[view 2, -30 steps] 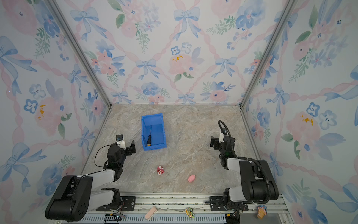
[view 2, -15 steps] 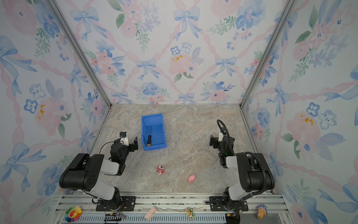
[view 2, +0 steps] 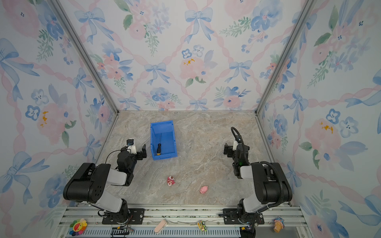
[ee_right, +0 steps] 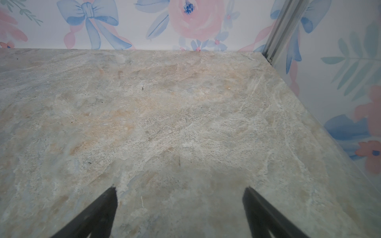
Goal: Put the screwdriver in the bin
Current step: Reset both arms
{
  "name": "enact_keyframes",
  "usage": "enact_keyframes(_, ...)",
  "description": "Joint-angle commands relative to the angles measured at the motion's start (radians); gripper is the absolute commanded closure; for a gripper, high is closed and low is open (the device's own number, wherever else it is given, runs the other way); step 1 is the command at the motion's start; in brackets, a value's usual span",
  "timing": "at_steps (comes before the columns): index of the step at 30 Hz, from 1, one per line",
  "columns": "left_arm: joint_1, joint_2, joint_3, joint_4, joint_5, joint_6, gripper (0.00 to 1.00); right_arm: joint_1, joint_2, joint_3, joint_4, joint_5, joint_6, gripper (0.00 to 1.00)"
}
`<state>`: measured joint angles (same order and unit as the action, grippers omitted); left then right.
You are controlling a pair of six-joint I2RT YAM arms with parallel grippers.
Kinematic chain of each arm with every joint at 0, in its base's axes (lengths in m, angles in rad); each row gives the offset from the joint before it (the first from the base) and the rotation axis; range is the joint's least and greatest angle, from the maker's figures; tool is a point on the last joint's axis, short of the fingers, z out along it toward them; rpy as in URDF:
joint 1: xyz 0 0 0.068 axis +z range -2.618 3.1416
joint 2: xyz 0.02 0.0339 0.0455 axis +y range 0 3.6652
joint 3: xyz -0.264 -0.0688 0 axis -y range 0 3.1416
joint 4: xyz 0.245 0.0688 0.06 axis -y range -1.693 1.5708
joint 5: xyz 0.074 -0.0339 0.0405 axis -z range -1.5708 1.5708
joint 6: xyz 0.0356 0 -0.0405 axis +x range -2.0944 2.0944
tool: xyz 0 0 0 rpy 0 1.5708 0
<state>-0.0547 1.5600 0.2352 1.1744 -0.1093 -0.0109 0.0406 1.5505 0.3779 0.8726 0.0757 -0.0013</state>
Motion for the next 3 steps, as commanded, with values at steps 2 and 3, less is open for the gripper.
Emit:
enact_keyframes(2, 0.018, 0.000, 0.011, 0.014, 0.022, -0.005, 0.02, 0.007, -0.002, 0.019, 0.023, 0.013, -0.003, 0.03)
enact_keyframes(3, 0.016, 0.001, 0.011, 0.014, 0.019, -0.006, 0.02, 0.007, -0.003, 0.019, 0.024, 0.013, -0.004, 0.03)
